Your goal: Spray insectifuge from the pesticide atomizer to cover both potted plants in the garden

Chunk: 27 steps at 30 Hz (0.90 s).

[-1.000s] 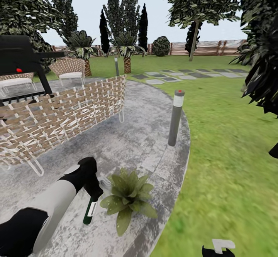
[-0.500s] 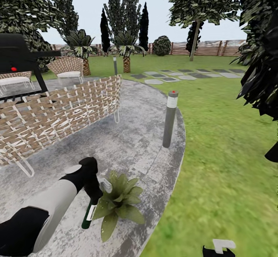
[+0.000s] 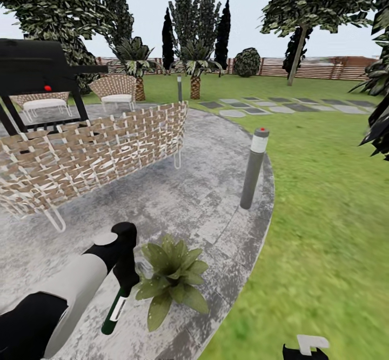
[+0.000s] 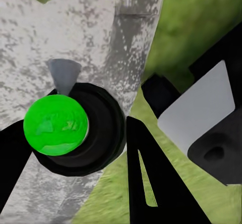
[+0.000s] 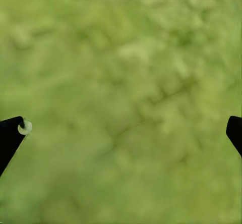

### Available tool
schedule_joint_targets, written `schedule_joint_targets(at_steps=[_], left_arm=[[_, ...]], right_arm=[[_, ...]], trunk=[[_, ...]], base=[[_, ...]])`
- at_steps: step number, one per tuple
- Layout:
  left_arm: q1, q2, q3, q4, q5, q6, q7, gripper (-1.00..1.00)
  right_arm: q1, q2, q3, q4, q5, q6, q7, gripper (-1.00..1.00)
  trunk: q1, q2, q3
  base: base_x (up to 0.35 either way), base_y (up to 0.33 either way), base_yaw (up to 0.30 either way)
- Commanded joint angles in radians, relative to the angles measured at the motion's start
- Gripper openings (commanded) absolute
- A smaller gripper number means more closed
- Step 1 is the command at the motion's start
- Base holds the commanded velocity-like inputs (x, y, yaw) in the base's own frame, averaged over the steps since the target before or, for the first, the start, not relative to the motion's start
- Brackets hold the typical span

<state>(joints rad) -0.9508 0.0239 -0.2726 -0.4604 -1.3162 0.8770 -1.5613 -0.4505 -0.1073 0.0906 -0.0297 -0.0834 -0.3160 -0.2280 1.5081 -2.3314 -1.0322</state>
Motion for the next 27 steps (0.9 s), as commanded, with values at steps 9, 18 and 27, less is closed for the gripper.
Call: schedule_joint_targets(at_steps=[9, 18, 27], left_arm=[[0.006, 0.010, -0.003, 0.000, -0.006, 0.014, -0.010, -1.00], [0.006, 0.011, 0.007, 0.000, -0.006, 0.016, 0.018, -1.00], [0.006, 0.010, 0.009, 0.000, -0.004, 0.017, 0.041, -1.00]], right_arm=[[-0.001, 0.001, 0.009, 0.001, -0.009, -0.003, -0.002, 1.00], [-0.001, 0.000, 0.008, 0.001, -0.009, -0.003, -0.002, 1.00], [-0.001, 0.000, 0.009, 0.001, -0.009, -0.003, -0.002, 1.00]], trunk=[[0.000, 0.000, -0.001], [0.000, 0.000, -0.001], [0.000, 0.000, -0.001]], base=[[0.000, 0.000, 0.274], [-0.062, -0.173, 0.122], [-0.009, -0.256, 0.272]])
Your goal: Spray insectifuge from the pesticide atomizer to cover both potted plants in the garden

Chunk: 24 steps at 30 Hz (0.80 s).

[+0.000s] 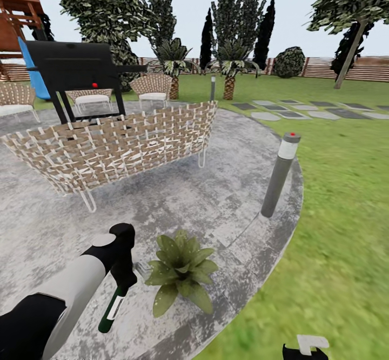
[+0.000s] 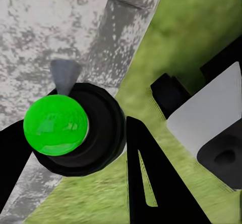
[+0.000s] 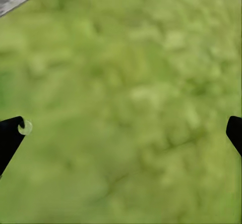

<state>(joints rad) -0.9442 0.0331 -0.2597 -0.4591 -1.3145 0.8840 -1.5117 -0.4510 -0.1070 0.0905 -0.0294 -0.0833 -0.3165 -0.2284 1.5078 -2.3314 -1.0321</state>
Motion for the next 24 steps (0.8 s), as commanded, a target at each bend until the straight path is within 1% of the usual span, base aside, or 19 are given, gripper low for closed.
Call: schedule_joint_targets(at_steps=[1, 5, 7, 11, 12, 14, 16, 17, 18, 19, 21, 24], left_arm=[[-0.001, 0.000, -0.005, -0.001, -0.005, 0.010, -0.006, -1.00], [0.001, 0.003, -0.004, 0.001, 0.000, 0.010, -0.004, -1.00], [0.001, 0.011, -0.003, 0.001, 0.001, 0.010, -0.004, -1.00], [0.001, 0.015, -0.003, 0.001, 0.001, 0.010, -0.002, -1.00], [0.003, 0.017, -0.003, 0.005, 0.002, 0.010, 0.007, -1.00], [0.024, 0.019, 0.001, 0.003, 0.004, 0.010, 0.036, -1.00], [0.041, 0.018, 0.023, 0.002, 0.007, 0.010, 0.072, -1.00], [0.045, 0.015, 0.045, 0.003, 0.008, 0.010, 0.085, -1.00], [0.048, 0.011, 0.079, 0.006, 0.009, 0.010, 0.093, -1.00], [0.049, 0.009, 0.092, 0.009, 0.009, 0.010, 0.096, -1.00], [0.051, 0.006, 0.110, 0.012, 0.009, 0.010, 0.099, -1.00], [0.061, 0.005, 0.118, 0.008, 0.009, 0.009, 0.100, -1.00]], right_arm=[[0.000, 0.000, 0.008, 0.000, -0.009, -0.003, -0.002, 1.00], [0.000, 0.000, 0.008, 0.000, -0.009, -0.003, -0.002, 1.00], [0.000, 0.000, 0.008, 0.000, -0.009, -0.003, -0.002, 1.00], [0.000, 0.000, 0.008, 0.000, -0.009, -0.003, -0.002, 1.00], [0.000, 0.000, 0.009, 0.000, -0.009, -0.003, -0.002, 1.00], [0.000, 0.000, 0.008, 0.000, -0.009, -0.003, -0.002, 1.00], [0.000, 0.000, 0.008, 0.000, -0.009, -0.003, -0.002, 1.00], [0.000, 0.000, 0.008, 0.000, -0.009, -0.003, -0.002, 1.00], [0.000, 0.000, 0.008, 0.000, -0.009, -0.003, -0.002, 1.00], [0.000, 0.000, 0.008, 0.000, -0.009, -0.003, -0.002, 1.00], [0.000, 0.000, 0.008, 0.000, -0.009, -0.003, -0.002, 1.00], [0.000, -0.002, 0.008, 0.000, -0.009, -0.003, -0.002, 1.00]], trunk=[[0.000, 0.000, -0.001], [0.000, 0.000, -0.001], [0.000, 0.000, -0.001], [0.000, 0.000, -0.001], [0.000, 0.000, -0.001], [0.000, 0.000, -0.001], [0.000, 0.000, -0.001], [0.000, 0.000, -0.001], [0.000, 0.000, -0.001], [0.000, 0.000, -0.001], [0.000, 0.000, -0.001], [0.000, 0.000, -0.001]], base=[[0.148, -0.264, 0.275], [0.036, -0.132, 0.096], [-0.220, -0.047, 0.013], [-0.279, -0.155, 0.110], [-0.176, -0.197, 0.249], [-0.074, -0.201, 0.265], [0.025, -0.211, 0.274], [0.116, -0.222, 0.276], [0.183, -0.216, 0.276], [0.201, -0.211, 0.277], [0.218, -0.207, 0.261], [0.187, -0.218, 0.101]])
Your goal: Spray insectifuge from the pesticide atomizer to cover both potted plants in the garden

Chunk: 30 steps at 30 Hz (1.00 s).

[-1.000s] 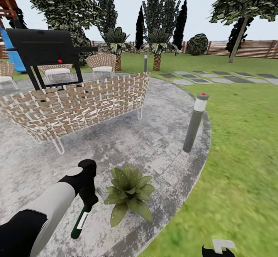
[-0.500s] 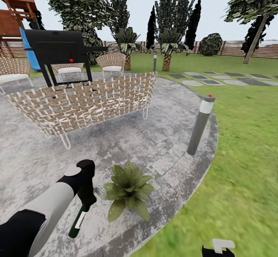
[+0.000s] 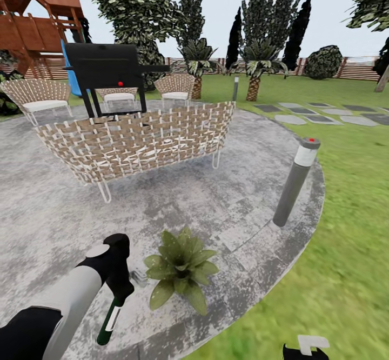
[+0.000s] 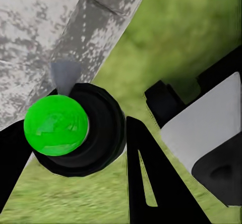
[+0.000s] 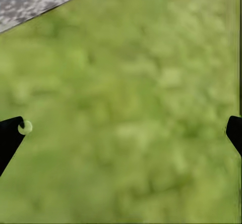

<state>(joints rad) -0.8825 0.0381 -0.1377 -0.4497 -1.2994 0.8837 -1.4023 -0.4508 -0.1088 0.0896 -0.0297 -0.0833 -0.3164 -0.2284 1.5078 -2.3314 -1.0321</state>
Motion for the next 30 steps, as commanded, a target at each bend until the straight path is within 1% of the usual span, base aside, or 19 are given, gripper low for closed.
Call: schedule_joint_targets(at_steps=[1, 6, 10, 13, 18, 22, 24, 25, 27, 28, 30], left_arm=[[0.007, 0.001, -0.003, -0.006, -0.006, 0.009, -0.009, -1.00], [0.017, 0.003, -0.002, -0.008, -0.006, 0.010, 0.017, -1.00], [0.017, 0.006, -0.001, -0.008, -0.006, 0.010, 0.024, -1.00], [0.017, 0.013, 0.002, -0.008, -0.007, 0.011, 0.025, -1.00], [0.017, 0.023, 0.008, -0.006, -0.007, 0.011, 0.031, -1.00], [0.022, 0.025, 0.010, 0.004, -0.006, 0.011, 0.085, -1.00], [0.070, 0.028, 0.013, -0.005, -0.007, 0.009, 0.101, -1.00], [0.084, 0.028, 0.014, -0.007, -0.006, 0.009, 0.109, -1.00], [0.102, 0.025, 0.016, -0.009, -0.004, 0.008, 0.143, -1.00], [0.107, 0.022, 0.017, -0.010, 0.002, 0.006, 0.170, -1.00], [0.111, 0.017, 0.016, -0.010, 0.026, 0.003, 0.198, -1.00]], right_arm=[[0.000, -0.002, 0.009, 0.001, -0.009, -0.003, -0.002, 1.00], [0.000, -0.003, 0.010, 0.002, -0.007, -0.003, 0.000, 1.00], [0.000, -0.002, 0.010, 0.002, -0.007, -0.003, -0.001, 1.00], [0.000, 0.000, 0.010, 0.001, -0.008, -0.003, -0.002, 1.00], [0.000, 0.003, 0.010, 0.001, -0.009, -0.003, -0.002, 1.00], [0.000, 0.003, 0.010, 0.001, -0.009, -0.003, -0.002, 1.00], [0.000, 0.003, 0.010, 0.001, -0.009, -0.003, -0.002, 1.00], [0.000, 0.003, 0.010, 0.001, -0.009, -0.003, -0.002, 1.00], [0.000, 0.003, 0.010, 0.001, -0.009, -0.003, -0.002, 1.00], [0.000, 0.003, 0.010, 0.001, -0.009, -0.003, -0.002, 1.00], [0.000, 0.003, 0.010, 0.001, -0.009, -0.003, -0.002, 1.00]], trunk=[[0.000, 0.000, -0.001], [0.000, 0.000, -0.001], [0.000, 0.000, -0.001], [0.000, 0.000, -0.001], [0.000, 0.000, -0.001], [0.000, 0.000, -0.001], [0.000, 0.000, -0.001], [0.000, 0.000, -0.001], [0.000, 0.000, -0.001], [0.000, 0.000, -0.001], [0.000, 0.000, -0.001]], base=[[0.073, -0.251, 0.028], [-0.018, -0.265, 0.007], [-0.068, -0.269, 0.000], [-0.017, -0.271, 0.000], [-0.002, -0.269, 0.170], [0.000, -0.093, 0.270], [0.000, -0.010, 0.276], [0.000, -0.004, 0.276], [0.000, -0.002, 0.276], [0.000, -0.001, 0.277], [0.000, 0.000, 0.277]])
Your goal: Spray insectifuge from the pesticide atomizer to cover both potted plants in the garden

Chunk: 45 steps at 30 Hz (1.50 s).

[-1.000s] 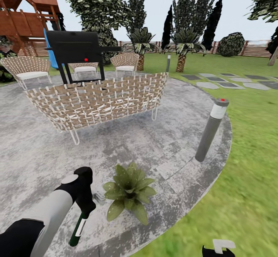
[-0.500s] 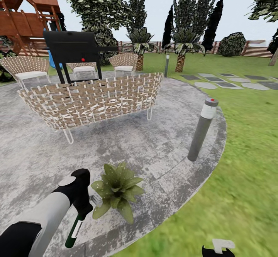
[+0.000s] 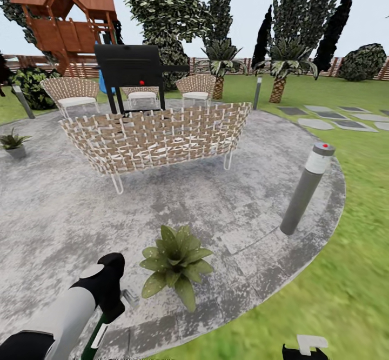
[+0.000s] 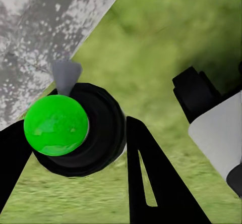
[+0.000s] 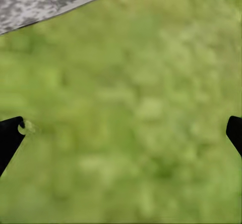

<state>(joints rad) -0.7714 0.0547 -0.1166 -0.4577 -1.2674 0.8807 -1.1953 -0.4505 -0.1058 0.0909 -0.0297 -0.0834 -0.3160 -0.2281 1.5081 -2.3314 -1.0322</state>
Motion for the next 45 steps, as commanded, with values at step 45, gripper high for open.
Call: schedule_joint_targets(at_steps=[45], left_arm=[[0.031, -0.012, 0.156, -0.050, 0.281, -0.072, 0.238, -1.00]], right_arm=[[-0.001, 0.003, 0.009, 0.001, -0.007, -0.003, -0.002, 1.00]], trunk=[[0.000, 0.000, -0.001]], base=[[-0.076, -0.099, 0.095]])
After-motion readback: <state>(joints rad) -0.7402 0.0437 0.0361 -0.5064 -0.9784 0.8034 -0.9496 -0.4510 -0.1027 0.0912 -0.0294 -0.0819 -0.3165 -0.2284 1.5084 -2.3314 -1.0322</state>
